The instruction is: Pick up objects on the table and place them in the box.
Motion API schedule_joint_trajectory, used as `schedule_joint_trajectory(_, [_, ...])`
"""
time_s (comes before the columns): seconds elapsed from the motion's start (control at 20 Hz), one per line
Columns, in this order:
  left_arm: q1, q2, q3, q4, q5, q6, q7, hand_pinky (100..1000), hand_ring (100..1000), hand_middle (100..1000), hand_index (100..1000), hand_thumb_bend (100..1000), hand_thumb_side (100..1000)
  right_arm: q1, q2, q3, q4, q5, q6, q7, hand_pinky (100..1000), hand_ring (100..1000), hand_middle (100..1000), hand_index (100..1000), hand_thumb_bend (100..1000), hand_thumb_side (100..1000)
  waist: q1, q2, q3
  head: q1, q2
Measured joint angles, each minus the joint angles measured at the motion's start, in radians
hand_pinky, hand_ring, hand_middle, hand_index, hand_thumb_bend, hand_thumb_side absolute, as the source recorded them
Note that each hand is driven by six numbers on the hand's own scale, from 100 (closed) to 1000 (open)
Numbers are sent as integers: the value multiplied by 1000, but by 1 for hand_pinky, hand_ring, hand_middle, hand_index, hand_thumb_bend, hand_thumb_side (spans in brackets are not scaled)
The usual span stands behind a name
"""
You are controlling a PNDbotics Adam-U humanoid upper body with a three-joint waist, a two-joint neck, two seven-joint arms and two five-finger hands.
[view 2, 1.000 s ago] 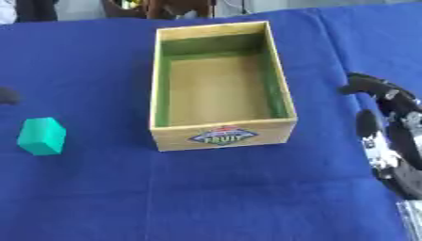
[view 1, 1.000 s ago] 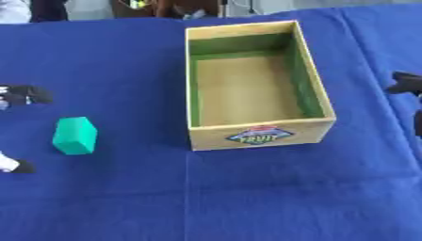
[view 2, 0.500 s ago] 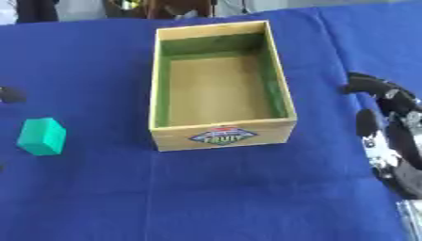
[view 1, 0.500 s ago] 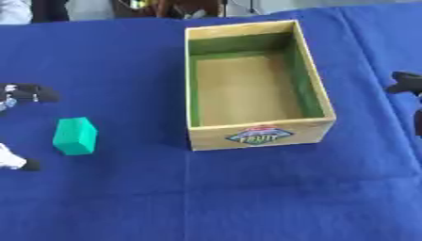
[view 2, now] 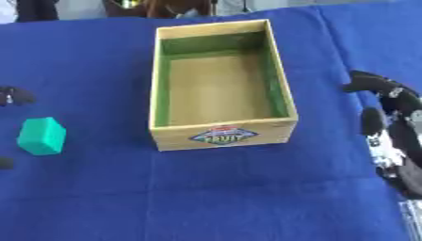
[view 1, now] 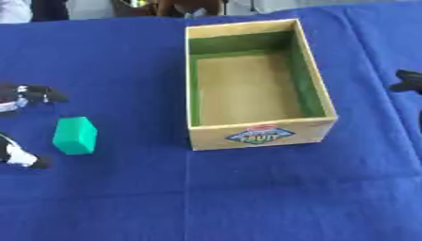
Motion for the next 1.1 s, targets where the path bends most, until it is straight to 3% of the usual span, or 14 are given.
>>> schedule_joint_trajectory(0.7, [-36,-26,-24,17,-14,-6,6,780,843,887,973,698,584,0,2,0,0,-4,3,7,928,892,676,835,100,801,1,0,-1,4,-9])
schedule_joint_trajectory(1.1, [-40,-43,-32,23,-24,-29,29,730,773,783,875,612,599,-1,4,0,0,-7,6,10,930,893,676,836,100,804,1,0,-1,4,-9])
